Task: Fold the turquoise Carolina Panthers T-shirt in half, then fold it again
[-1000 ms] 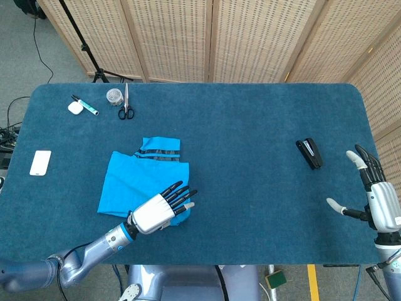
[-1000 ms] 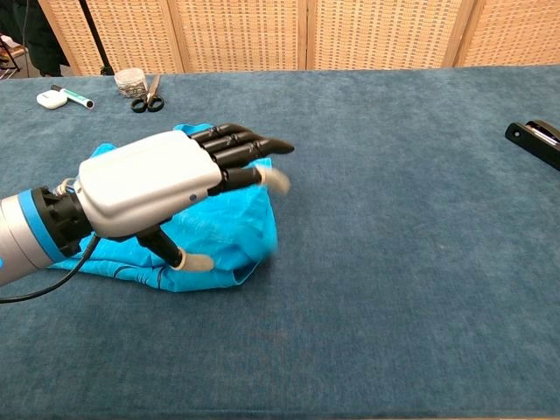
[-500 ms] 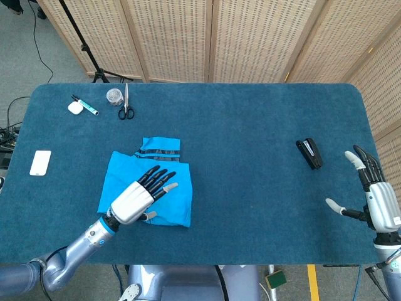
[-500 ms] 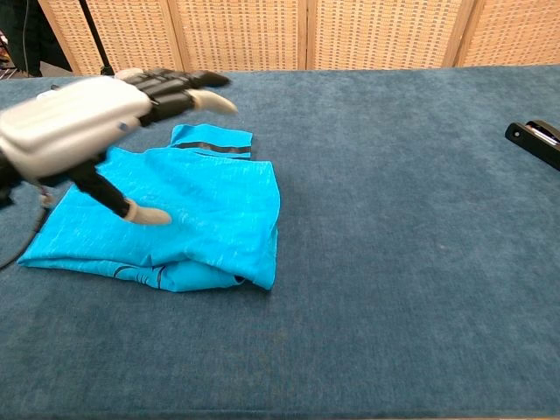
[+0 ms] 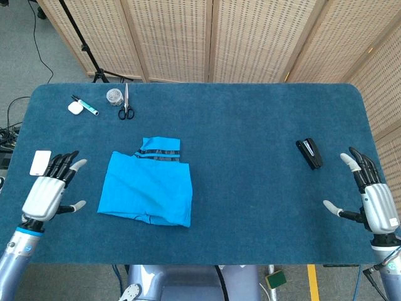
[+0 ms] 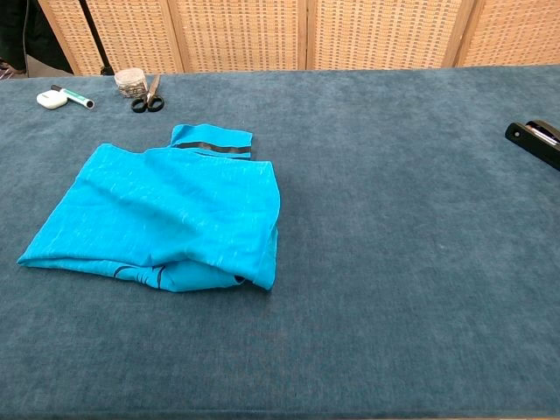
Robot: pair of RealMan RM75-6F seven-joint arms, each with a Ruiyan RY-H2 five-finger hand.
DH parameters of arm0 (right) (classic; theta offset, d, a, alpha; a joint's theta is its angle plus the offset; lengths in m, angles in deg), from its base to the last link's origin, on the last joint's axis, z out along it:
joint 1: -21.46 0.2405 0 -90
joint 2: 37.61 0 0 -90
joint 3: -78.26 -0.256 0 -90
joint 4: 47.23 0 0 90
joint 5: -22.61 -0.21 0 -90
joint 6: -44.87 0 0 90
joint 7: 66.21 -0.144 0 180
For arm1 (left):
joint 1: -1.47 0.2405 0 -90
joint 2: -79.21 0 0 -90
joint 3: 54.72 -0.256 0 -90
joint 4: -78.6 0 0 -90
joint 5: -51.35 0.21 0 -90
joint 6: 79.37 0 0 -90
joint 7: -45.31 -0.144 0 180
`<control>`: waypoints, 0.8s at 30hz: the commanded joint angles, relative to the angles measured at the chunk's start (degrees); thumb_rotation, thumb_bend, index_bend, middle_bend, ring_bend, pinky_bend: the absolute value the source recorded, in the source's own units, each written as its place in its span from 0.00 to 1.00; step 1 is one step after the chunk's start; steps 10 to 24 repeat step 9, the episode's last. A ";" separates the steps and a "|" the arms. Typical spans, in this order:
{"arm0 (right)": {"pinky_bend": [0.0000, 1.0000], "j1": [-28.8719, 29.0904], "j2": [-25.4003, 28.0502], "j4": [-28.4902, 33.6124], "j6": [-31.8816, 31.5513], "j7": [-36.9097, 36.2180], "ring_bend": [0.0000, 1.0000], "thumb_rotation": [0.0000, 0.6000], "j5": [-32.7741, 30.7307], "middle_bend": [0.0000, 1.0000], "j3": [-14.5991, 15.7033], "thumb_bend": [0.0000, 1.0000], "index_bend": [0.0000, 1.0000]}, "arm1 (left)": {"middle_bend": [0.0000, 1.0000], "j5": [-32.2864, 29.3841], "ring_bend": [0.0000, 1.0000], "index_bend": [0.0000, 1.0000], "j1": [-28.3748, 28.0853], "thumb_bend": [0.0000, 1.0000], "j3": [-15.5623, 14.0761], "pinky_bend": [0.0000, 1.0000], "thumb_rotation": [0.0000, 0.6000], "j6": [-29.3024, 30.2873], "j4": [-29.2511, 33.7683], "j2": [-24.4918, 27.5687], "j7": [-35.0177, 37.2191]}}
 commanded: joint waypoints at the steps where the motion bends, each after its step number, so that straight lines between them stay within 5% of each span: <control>1: 0.00 -0.42 -0.36 -0.90 -1.48 3.49 0.00 1.00 0.45 0.00 -0.23 0.00 0.00 | 0.00 -3.76 0.00 0.00 4.15 0.00 1.38 0.00 1.00 4.57 3.68 3.55 -0.59; 9: 0.00 -2.34 -1.81 -0.58 -5.07 18.25 0.00 1.00 0.08 0.00 -0.62 0.00 0.00 | 0.00 -7.66 0.00 0.00 8.19 0.00 3.19 0.00 1.00 6.55 8.74 7.17 -3.63; 24: 0.00 -2.34 -1.81 -0.58 -5.07 18.25 0.00 1.00 0.08 0.00 -0.62 0.00 0.00 | 0.00 -7.66 0.00 0.00 8.19 0.00 3.19 0.00 1.00 6.55 8.74 7.17 -3.63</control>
